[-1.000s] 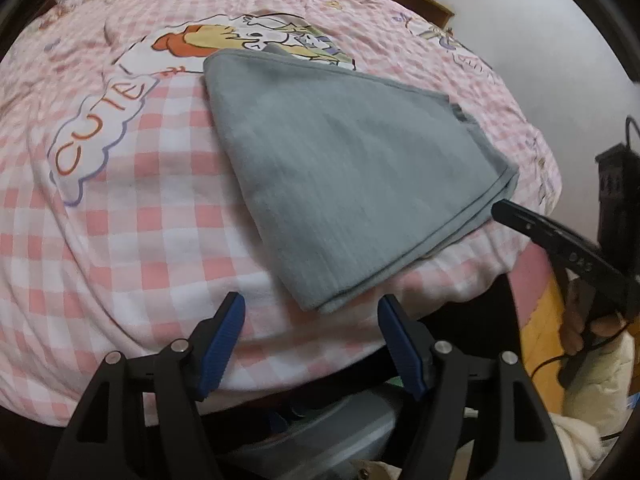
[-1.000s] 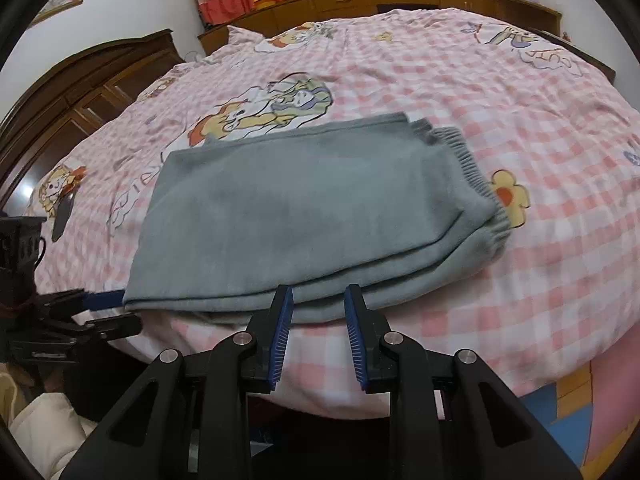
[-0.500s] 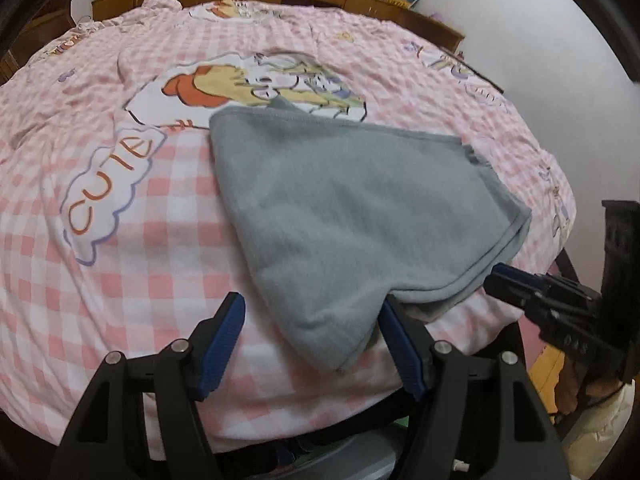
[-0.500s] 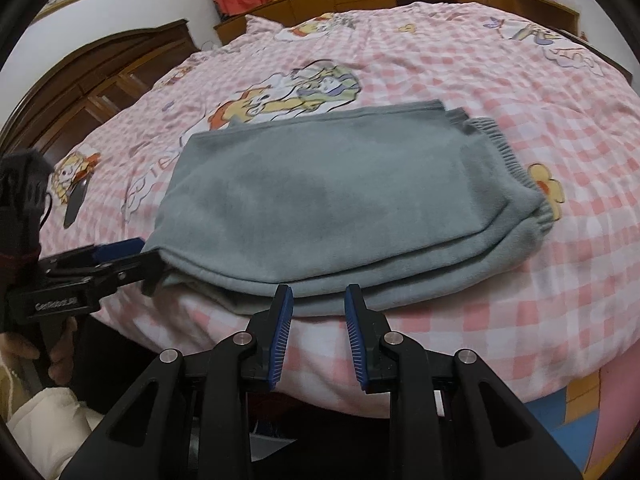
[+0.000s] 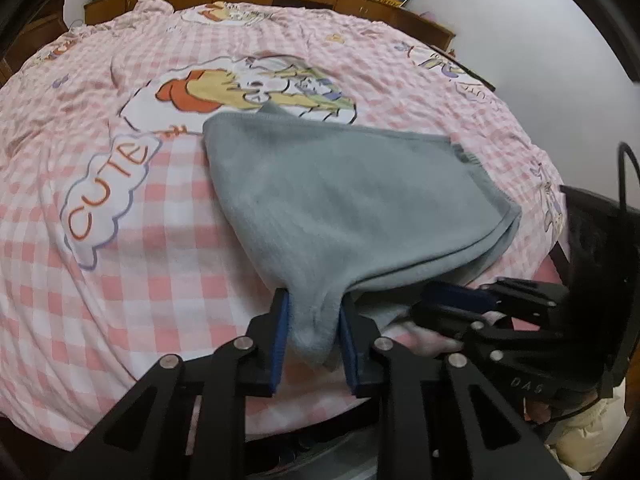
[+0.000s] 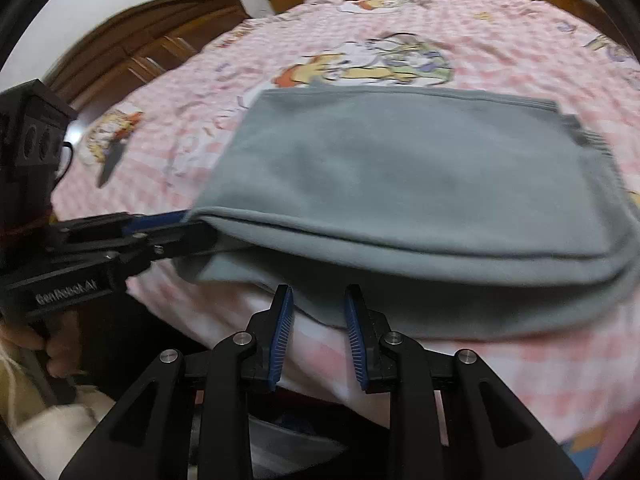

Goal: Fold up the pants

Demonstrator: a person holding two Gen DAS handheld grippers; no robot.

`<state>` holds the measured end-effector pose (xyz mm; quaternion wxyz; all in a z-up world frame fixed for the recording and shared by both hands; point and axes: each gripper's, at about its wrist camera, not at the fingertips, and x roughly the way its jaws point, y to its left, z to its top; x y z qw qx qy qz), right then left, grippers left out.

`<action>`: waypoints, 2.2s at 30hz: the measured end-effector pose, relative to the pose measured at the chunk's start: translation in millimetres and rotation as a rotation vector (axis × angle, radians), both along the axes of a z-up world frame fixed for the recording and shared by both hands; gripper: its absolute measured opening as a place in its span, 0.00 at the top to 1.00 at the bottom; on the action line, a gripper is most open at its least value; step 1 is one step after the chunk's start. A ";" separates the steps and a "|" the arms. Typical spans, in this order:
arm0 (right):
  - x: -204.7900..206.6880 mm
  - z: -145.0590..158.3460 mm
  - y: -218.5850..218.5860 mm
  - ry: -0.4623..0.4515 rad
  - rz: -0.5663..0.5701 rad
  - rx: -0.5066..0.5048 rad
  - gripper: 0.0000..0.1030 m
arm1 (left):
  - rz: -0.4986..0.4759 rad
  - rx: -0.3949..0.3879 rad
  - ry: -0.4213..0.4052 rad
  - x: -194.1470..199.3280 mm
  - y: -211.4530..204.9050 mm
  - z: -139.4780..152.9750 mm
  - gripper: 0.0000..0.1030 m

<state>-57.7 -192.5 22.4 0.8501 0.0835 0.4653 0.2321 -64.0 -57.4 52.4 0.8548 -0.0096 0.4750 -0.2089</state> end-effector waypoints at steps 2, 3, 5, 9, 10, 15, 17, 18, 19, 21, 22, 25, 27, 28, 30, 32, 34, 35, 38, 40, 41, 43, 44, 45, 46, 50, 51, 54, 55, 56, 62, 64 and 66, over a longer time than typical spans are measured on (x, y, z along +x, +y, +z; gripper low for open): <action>5.1 0.8 7.3 -0.001 0.017 0.009 0.73 | -0.011 0.001 -0.011 1.4 -1.6 5.1 0.81; 8.5 1.6 11.4 -0.005 0.014 0.003 0.73 | -0.015 0.001 -0.014 2.5 -2.2 7.1 0.81; 14.5 3.7 16.9 -0.009 0.012 0.016 0.73 | -0.019 -0.006 -0.023 3.6 -3.1 13.9 0.82; 14.1 10.3 33.0 -0.031 0.069 0.039 0.73 | -0.029 -0.016 -0.057 -0.8 -1.7 28.8 0.82; 11.6 11.3 36.9 -0.039 0.092 0.030 0.73 | -0.030 -0.015 -0.062 -1.6 -1.4 30.7 0.82; -0.3 10.8 46.1 -0.022 0.185 0.037 0.71 | -0.029 -0.011 -0.034 -1.8 1.2 28.7 0.80; -2.9 9.3 47.0 -0.010 0.202 0.044 0.69 | -0.030 -0.005 -0.022 -4.0 2.9 26.3 0.78; -4.4 8.6 47.6 -0.006 0.213 0.049 0.69 | -0.030 -0.003 -0.020 -6.6 4.8 25.5 0.77; -5.8 7.9 48.5 0.002 0.225 0.056 0.69 | -0.030 -0.001 -0.020 -9.9 6.9 24.6 0.76; -8.8 6.9 49.9 0.019 0.245 0.069 0.69 | -0.027 0.008 -0.016 -15.8 11.2 22.6 0.71; -11.2 8.2 50.2 0.018 0.253 0.067 0.69 | -0.013 0.023 -0.010 -19.0 15.6 20.8 0.67; -20.0 19.0 42.8 -0.016 0.268 0.070 0.69 | 0.021 0.024 0.012 -23.4 29.1 17.8 0.65; -21.7 28.2 33.5 -0.043 0.253 0.082 0.69 | 0.040 0.000 0.016 -22.6 37.4 18.9 0.63; -20.2 31.8 28.9 -0.057 0.234 0.083 0.69 | 0.055 -0.012 0.015 -19.4 40.8 19.6 0.61; -12.2 36.2 16.8 -0.077 0.168 0.085 0.69 | 0.071 -0.025 0.014 -11.8 41.4 20.6 0.61; -0.3 35.1 5.7 -0.076 0.086 0.103 0.69 | 0.065 -0.044 0.009 -0.5 35.8 20.0 0.61; 7.6 29.8 -1.1 -0.071 0.022 0.103 0.69 | 0.060 -0.049 0.005 11.0 26.8 16.5 0.59; 12.8 22.7 -2.8 -0.056 -0.012 0.087 0.69 | 0.056 -0.045 0.004 15.0 23.3 13.5 0.58; 19.5 1.1 0.5 0.012 -0.036 0.035 0.69 | 0.077 0.025 0.028 23.7 17.6 -4.6 0.55; 16.1 -12.4 3.6 0.036 -0.027 0.011 0.69 | 0.096 0.032 0.062 21.6 22.9 -20.1 0.51; 12.0 -16.3 5.8 0.026 -0.027 0.004 0.69 | 0.108 0.030 0.084 20.4 26.9 -26.8 0.49; 5.2 -17.2 6.6 0.011 -0.026 -0.002 0.68 | 0.134 -0.007 0.124 18.5 37.8 -38.8 0.47; 2.9 -16.4 6.6 0.008 -0.024 -0.003 0.68 | 0.142 -0.034 0.126 17.2 42.0 -39.3 0.47; 0.5 -14.8 7.1 0.013 -0.022 -0.005 0.68 | 0.149 -0.055 0.127 16.4 45.2 -37.6 0.47; -1.3 -12.9 6.7 0.020 -0.020 -0.012 0.68 | 0.150 -0.062 0.128 16.1 46.3 -35.8 0.47; -10.7 -1.6 -0.5 -0.013 -0.039 -0.026 0.68 | 0.131 -0.089 0.084 14.4 43.9 -23.4 0.47; -12.7 2.0 -3.0 -0.024 -0.051 -0.028 0.68 | 0.123 -0.094 0.077 15.3 41.7 -21.0 0.47; -17.4 10.4 -15.9 -0.051 -0.093 -0.028 0.68 | 0.109 -0.095 0.084 20.7 32.8 -21.3 0.47; -18.5 13.0 -21.1 -0.059 -0.111 -0.026 0.68 | 0.108 -0.095 0.089 25.3 29.0 -23.6 0.47; -19.1 15.3 -26.6 -0.065 -0.130 -0.023 0.68 | 0.110 -0.096 0.092 26.7 26.9 -25.4 0.47; -23.8 20.5 -54.9 -0.083 -0.215 -0.001 0.68 | 0.107 -0.139 0.095 35.5 15.0 -39.1 0.47; -25.9 21.8 -64.4 -0.089 -0.242 0.013 0.68 | 0.091 -0.138 0.080 36.9 9.0 -39.0 0.51; -27.9 23.8 -71.8 -0.098 -0.262 0.021 0.68 | 0.082 -0.125 0.067 36.6 3.5 -37.4 0.69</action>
